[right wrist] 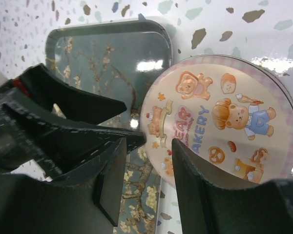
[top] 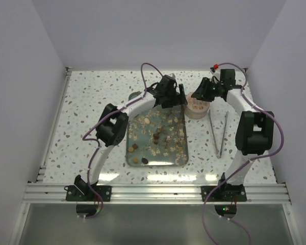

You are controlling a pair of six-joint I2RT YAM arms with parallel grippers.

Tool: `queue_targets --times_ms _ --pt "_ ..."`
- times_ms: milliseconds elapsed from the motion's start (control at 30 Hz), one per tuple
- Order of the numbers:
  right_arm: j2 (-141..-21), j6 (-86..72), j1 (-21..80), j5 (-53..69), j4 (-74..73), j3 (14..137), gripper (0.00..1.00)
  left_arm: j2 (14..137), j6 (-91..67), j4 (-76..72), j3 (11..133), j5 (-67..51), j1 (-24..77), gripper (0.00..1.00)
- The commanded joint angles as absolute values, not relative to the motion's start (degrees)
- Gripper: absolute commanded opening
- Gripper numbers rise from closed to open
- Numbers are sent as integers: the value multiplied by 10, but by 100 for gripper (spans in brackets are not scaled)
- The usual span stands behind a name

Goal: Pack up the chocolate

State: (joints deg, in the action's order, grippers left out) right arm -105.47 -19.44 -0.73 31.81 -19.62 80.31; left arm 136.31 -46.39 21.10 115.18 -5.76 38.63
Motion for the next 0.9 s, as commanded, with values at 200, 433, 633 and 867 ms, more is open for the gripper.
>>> queue_targets --times_ms 200,433,633,867 --pt "-1118 -194 17 278 -171 829 45 1382 -455 255 1140 -39 378 94" --pt "-1127 -184 21 268 -179 838 45 1387 -456 258 1141 -40 378 94" --pt "-1119 -190 20 277 -173 831 45 1375 -435 237 1140 -37 379 95" --pt "-1085 -200 21 287 -154 843 46 1328 -382 182 1141 -5 378 99"
